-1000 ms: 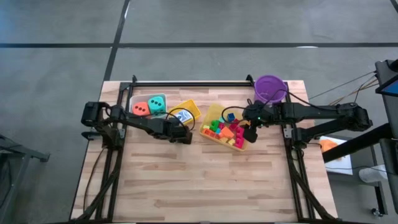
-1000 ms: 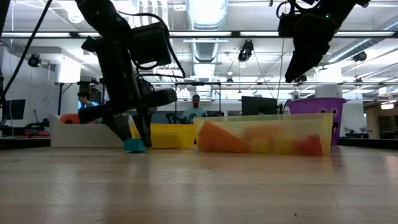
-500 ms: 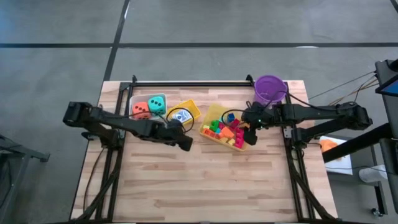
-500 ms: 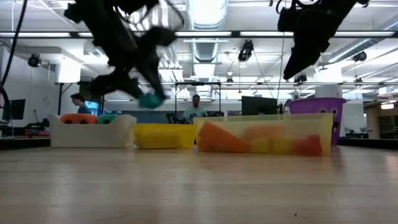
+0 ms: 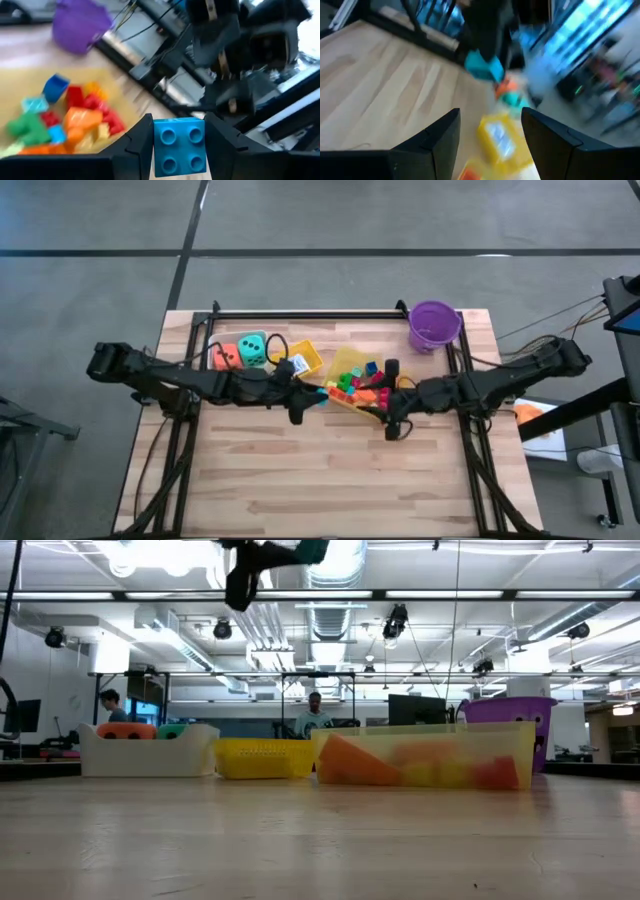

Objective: Pick & Place Toys
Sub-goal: Put the blue game piece into the yellow bin

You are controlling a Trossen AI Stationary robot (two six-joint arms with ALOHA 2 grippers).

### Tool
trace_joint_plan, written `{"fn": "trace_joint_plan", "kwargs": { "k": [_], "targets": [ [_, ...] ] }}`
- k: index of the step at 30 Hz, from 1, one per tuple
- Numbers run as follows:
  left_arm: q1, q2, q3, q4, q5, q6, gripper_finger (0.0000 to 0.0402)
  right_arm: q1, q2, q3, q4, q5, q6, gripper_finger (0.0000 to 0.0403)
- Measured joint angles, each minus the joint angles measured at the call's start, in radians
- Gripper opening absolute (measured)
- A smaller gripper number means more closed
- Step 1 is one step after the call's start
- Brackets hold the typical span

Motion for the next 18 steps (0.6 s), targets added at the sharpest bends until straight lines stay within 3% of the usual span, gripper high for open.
{"fn": "trace_joint_plan", "kwargs": {
  "k": [6, 14, 18],
  "targets": [
    [0.0, 0.0, 0.007, 0.132, 0.003, 0.101, 0.0127, 0.048, 0.109, 0.0, 0.309, 0.191, -0.202, 0.0209],
    [0.001, 0.0, 0.052, 0.166, 0.041, 0.183, 0.0127, 0.052, 0.255, 0.037, 0.5, 0.216, -0.304, 0.0209],
    [0.001, 0.0, 0.066, 0.162, 0.048, 0.198, 0.0127, 0.052, 0.309, 0.078, 0.589, 0.319, -0.344, 0.0209]
  ]
}}
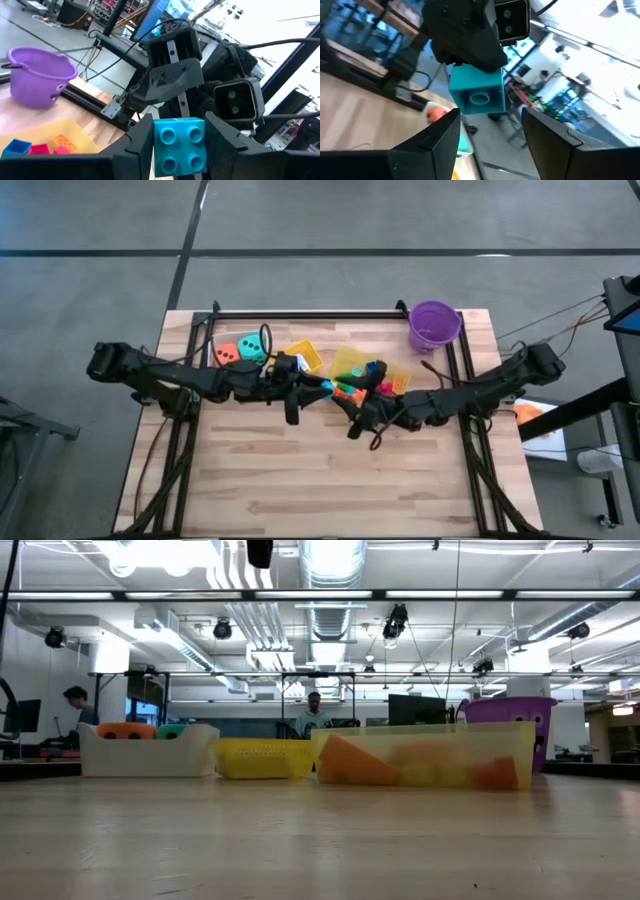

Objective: Pick & Place Toys
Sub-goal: Put the blue game piece into the yellow bin

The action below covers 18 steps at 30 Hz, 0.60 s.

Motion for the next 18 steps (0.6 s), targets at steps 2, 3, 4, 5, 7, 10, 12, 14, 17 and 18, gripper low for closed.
{"fn": "trace_joint_plan", "kwargs": {
  "k": [2, 3, 4, 5, 7, 10, 12, 14, 17, 18],
  "targets": [
    [0.0, 0.0, 0.005, 0.001, 0.0, 0.007, 0.0127, 0.001, 0.018, 0.019, 0.005, 0.007, -0.029, 0.0209],
    [0.0, 0.0, 0.007, 0.001, 0.001, 0.014, 0.0127, 0.003, 0.029, 0.032, 0.005, -0.001, -0.041, 0.0209],
    [0.0, 0.0, 0.008, 0.002, 0.007, 0.018, 0.0127, 0.006, 0.039, 0.045, 0.005, -0.006, -0.055, 0.0209],
    [0.0, 0.0, 0.008, 0.002, 0.009, 0.018, 0.0127, 0.01, 0.048, 0.054, 0.004, -0.005, -0.072, 0.0209],
    [0.0, 0.0, 0.008, 0.004, 0.013, 0.019, 0.0127, 0.013, 0.066, 0.08, 0.008, -0.011, -0.103, 0.0209],
    [0.0, 0.0, 0.007, 0.004, 0.019, 0.019, 0.0127, 0.013, 0.087, 0.107, 0.002, -0.005, -0.112, 0.0209],
    [0.0, 0.0, 0.007, 0.007, 0.019, 0.019, 0.0127, 0.013, 0.098, 0.125, 0.004, -0.01, -0.121, 0.0209],
    [0.0, 0.0, 0.007, 0.008, 0.02, 0.019, 0.0127, 0.014, 0.111, 0.143, 0.005, -0.008, -0.138, 0.0209],
    [0.0, 0.0, 0.007, 0.006, 0.034, 0.019, 0.0127, 0.015, 0.121, 0.154, 0.002, 0.006, -0.161, 0.0202],
    [0.0, 0.0, 0.007, 0.008, 0.039, 0.019, 0.0127, 0.015, 0.122, 0.155, 0.004, 0.007, -0.163, 0.0194]
  ]
}}
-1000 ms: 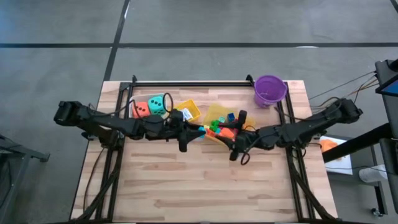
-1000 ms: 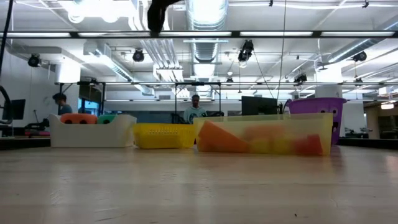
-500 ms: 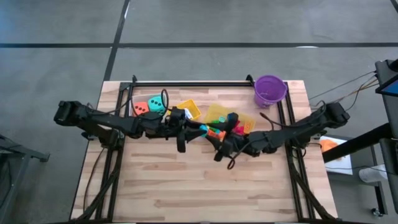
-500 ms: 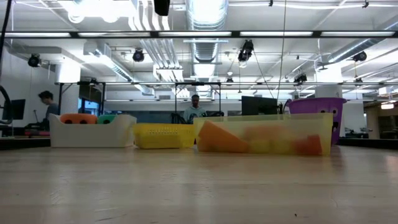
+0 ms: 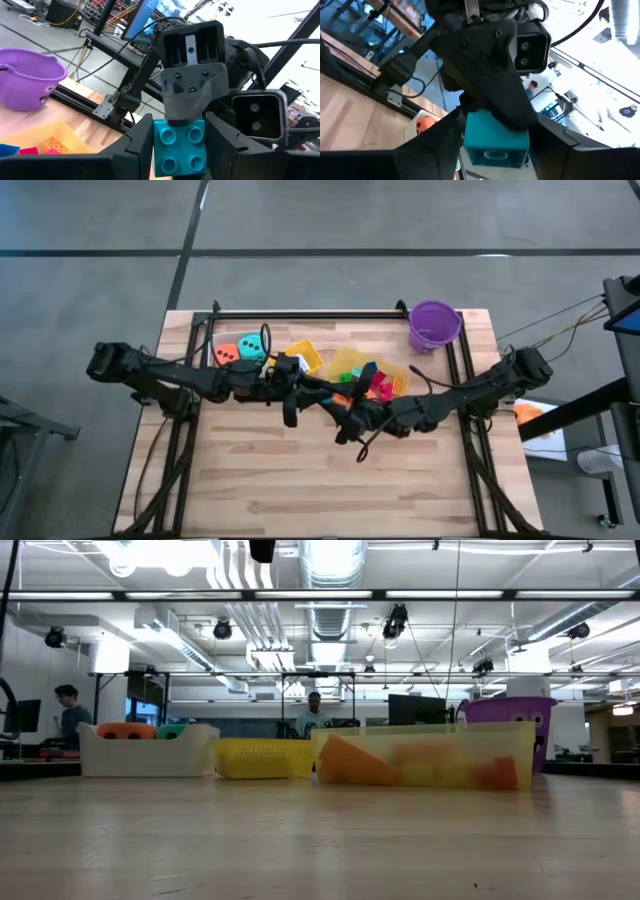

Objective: Pick & Place Toys
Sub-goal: Put the blue game piece into the yellow bin

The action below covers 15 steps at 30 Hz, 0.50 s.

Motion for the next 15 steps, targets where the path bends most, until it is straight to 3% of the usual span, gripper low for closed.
{"fn": "trace_joint_plan", "kwargs": {
  "k": [5, 9, 15],
  "targets": [
    [0.0, 0.0, 0.0, 0.0, 0.003, -0.005, 0.0127, 0.004, -0.002, -0.004, -0.001, 0.009, -0.013, 0.0133],
    [0.0, 0.0, 0.0, -0.001, 0.007, -0.011, 0.0128, 0.011, -0.002, -0.003, -0.001, 0.01, -0.027, 0.0133],
    [0.0, 0.0, -0.002, 0.001, 0.02, -0.064, 0.021, 0.022, -0.006, -0.002, -0.002, 0.01, -0.022, 0.0133]
  ]
}}
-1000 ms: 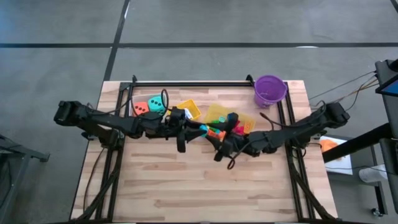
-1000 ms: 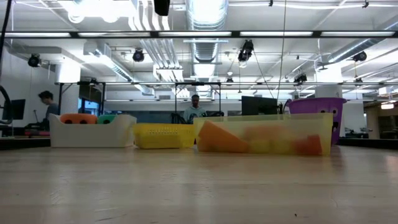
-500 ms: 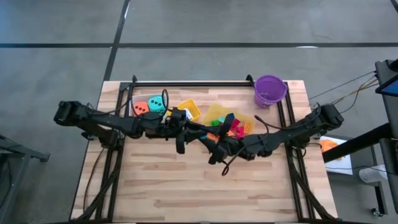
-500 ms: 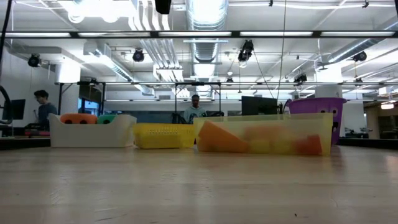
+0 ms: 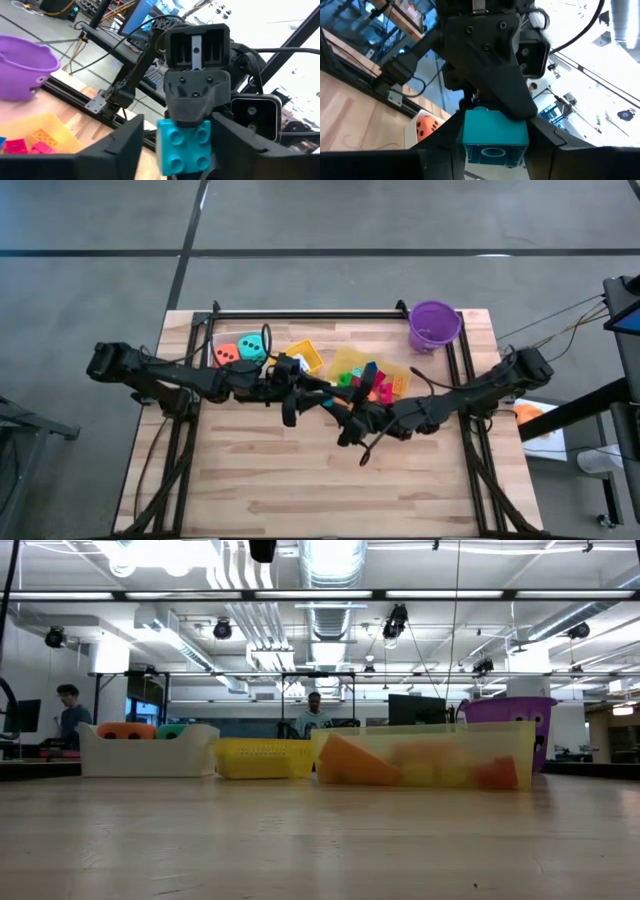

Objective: Pick & Place Toys
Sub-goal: Put the blue game piece into the yellow bin

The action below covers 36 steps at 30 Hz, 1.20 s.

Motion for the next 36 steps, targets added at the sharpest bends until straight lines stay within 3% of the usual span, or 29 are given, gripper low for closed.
{"fn": "trace_joint_plan", "kwargs": {
  "k": [8, 15, 18, 24, 27, 33, 36],
  "targets": [
    [0.0, -0.002, 0.001, -0.008, 0.076, -0.021, 0.0323, 0.022, -0.009, 0.0, 0.0, 0.021, 0.038, 0.0133],
    [0.0, -0.083, 0.001, -0.216, 0.062, -0.039, 0.0381, 0.021, -0.044, -0.008, -0.154, 0.024, 0.244, 0.0133],
    [-0.001, -0.141, -0.007, -0.317, 0.007, -0.039, 0.0393, 0.017, -0.081, -0.008, -0.266, -0.004, 0.376, 0.0133],
    [-0.003, -0.242, -0.008, -0.542, -0.091, -0.039, 0.0397, -0.039, -0.207, -0.01, -0.54, -0.188, 0.69, 0.0133],
    [-0.003, -0.266, -0.008, -0.626, -0.13, -0.039, 0.0397, -0.088, -0.261, -0.011, -0.678, -0.227, 0.813, 0.0133],
    [-0.004, -0.288, -0.01, -0.783, -0.174, -0.04, 0.0398, -0.267, -0.285, -0.016, -0.928, -0.405, 1.038, 0.0133],
    [-0.004, -0.298, -0.01, -0.849, -0.201, -0.044, 0.0398, -0.361, -0.246, -0.032, -0.944, -0.478, 1.086, 0.0133]
  ]
}}
